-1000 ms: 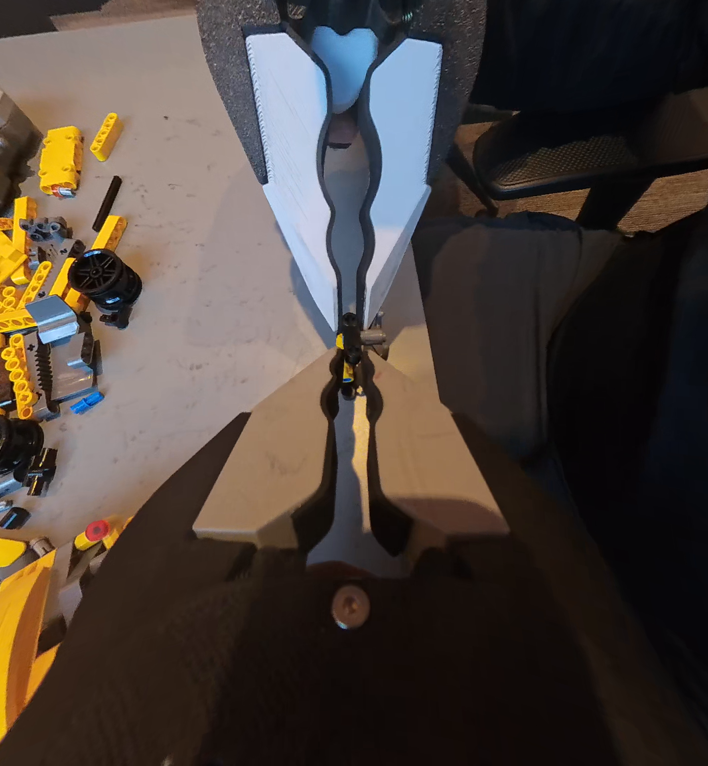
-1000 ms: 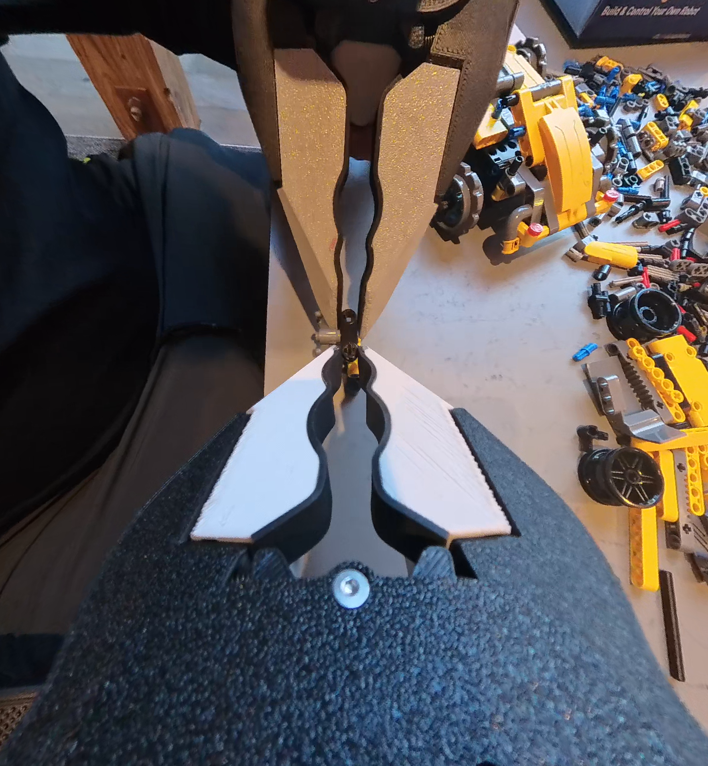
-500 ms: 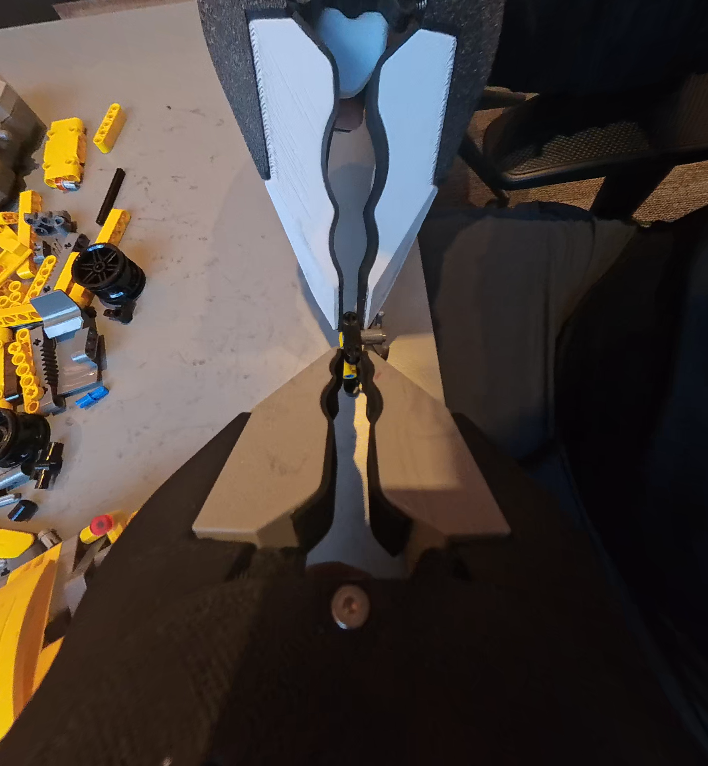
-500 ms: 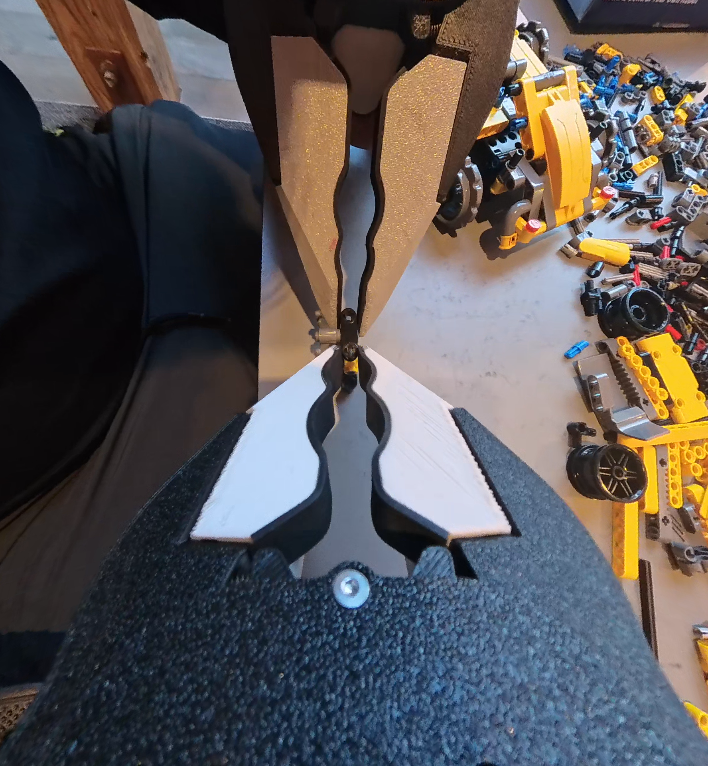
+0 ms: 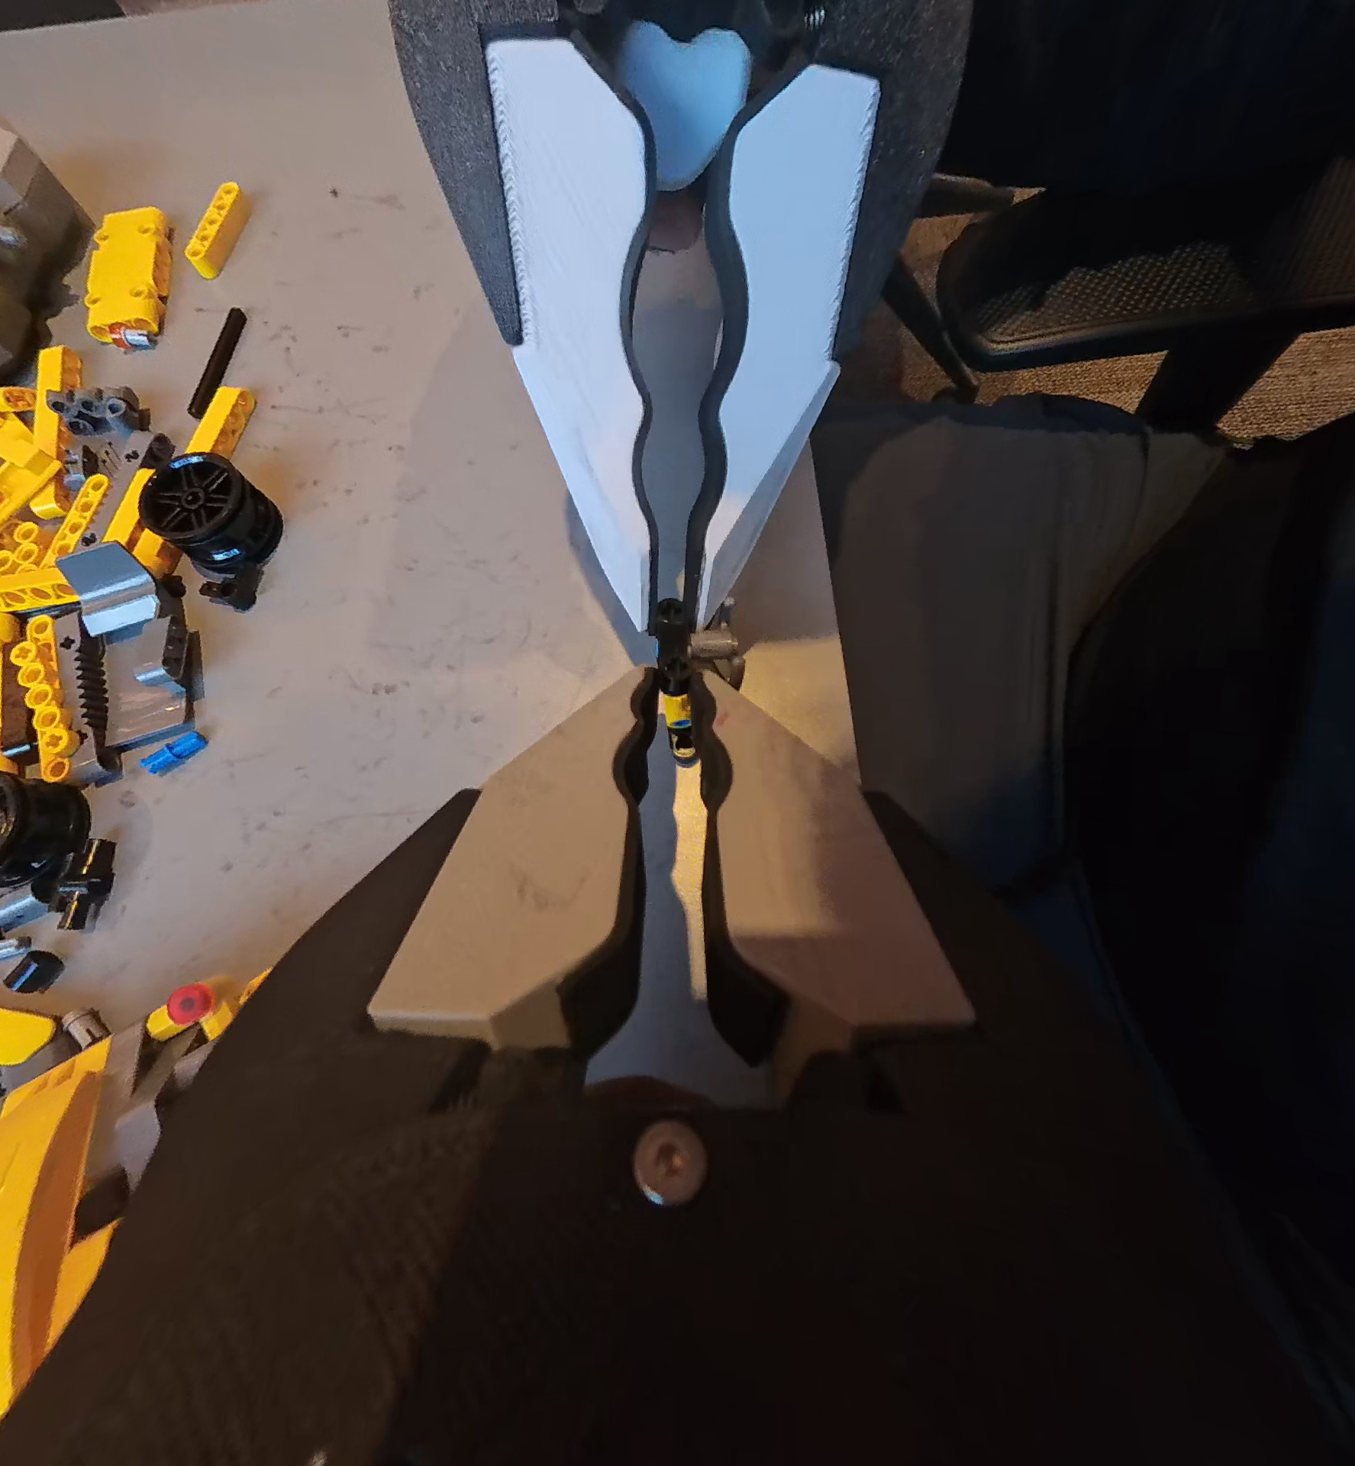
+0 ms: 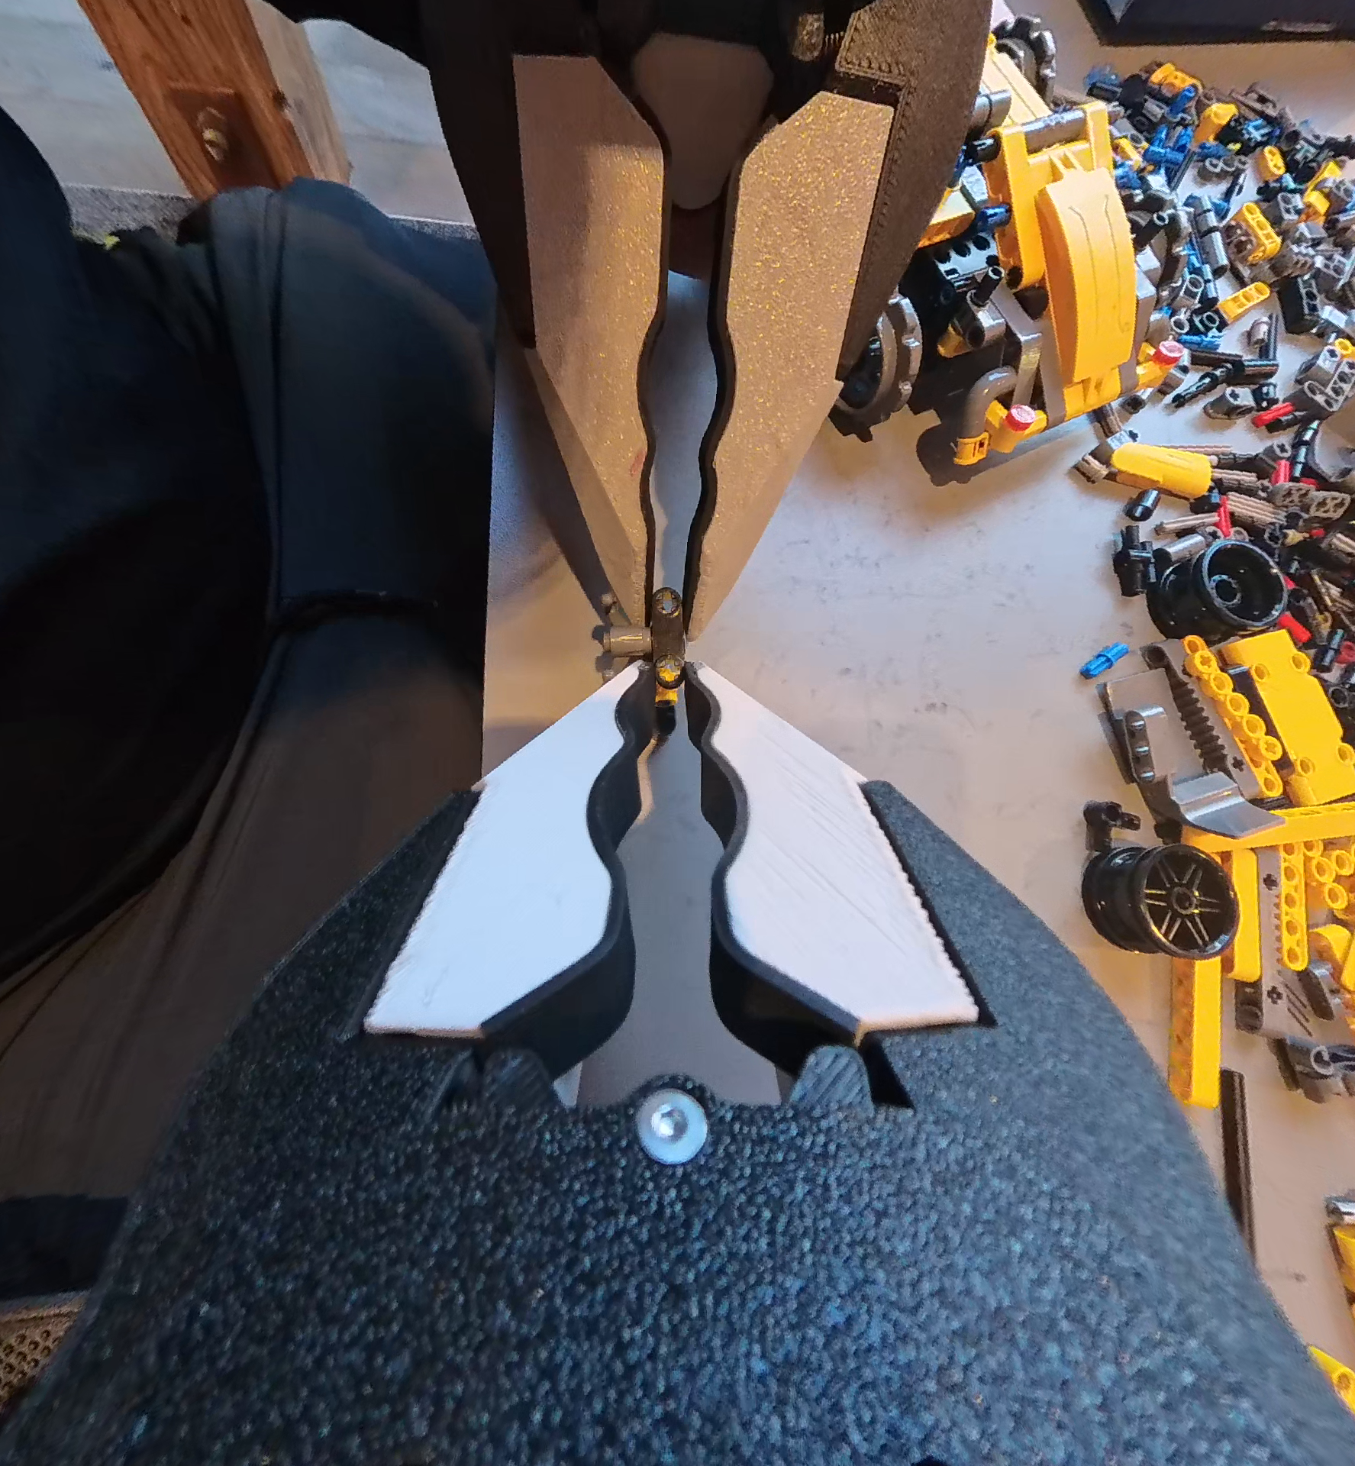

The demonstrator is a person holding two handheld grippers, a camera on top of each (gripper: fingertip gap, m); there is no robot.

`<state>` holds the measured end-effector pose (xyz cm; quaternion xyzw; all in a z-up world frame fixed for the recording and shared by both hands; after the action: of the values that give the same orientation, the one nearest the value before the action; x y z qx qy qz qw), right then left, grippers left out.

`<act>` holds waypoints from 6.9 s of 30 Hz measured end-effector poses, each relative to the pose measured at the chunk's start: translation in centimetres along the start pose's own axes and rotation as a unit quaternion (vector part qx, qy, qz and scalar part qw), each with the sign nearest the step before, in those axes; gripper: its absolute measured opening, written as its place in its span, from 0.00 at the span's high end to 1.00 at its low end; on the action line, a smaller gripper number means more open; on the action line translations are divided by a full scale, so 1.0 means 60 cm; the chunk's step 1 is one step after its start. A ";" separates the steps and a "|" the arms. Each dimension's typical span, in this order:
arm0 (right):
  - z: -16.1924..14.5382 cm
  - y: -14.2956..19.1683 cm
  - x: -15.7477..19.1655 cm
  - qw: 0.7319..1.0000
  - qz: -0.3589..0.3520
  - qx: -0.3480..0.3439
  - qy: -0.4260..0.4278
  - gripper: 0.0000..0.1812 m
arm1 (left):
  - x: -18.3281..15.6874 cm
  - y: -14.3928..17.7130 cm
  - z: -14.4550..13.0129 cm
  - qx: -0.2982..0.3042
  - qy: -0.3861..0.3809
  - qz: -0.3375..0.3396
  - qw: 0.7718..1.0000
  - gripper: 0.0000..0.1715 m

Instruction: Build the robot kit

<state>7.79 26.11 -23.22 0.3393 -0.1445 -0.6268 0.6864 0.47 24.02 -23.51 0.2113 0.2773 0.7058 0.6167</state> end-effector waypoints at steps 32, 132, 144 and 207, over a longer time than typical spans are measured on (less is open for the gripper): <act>-0.008 -0.010 -0.002 0.999 0.036 -0.001 -0.033 0.97 | 0.003 -0.006 -0.007 0.021 0.028 -0.004 0.999 0.98; 0.008 0.017 -0.020 0.983 0.059 0.090 -0.149 1.00 | 0.001 -0.011 -0.004 0.041 0.062 -0.017 0.997 0.98; 0.021 -0.012 -0.007 0.977 0.056 0.169 -0.113 1.00 | 0.001 -0.013 -0.004 0.036 0.062 -0.016 0.997 0.98; -0.006 -0.034 -0.008 0.990 -0.027 -0.005 -0.140 0.73 | 0.019 0.010 -0.018 0.034 0.095 0.030 0.994 0.88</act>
<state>6.39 26.72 -24.66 0.2491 -0.2267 -0.6871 0.6437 -0.84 24.97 -24.02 0.1721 0.3519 0.7309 0.5588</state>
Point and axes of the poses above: each gripper's, where its closed fingertips meet, y back along the fingers, z out of its top, x = y × z across the jaws, the point moved 5 cm from there along y, back along the fingers, and after that the axes turned 8 degrees about -z, right-handed, at the moved point
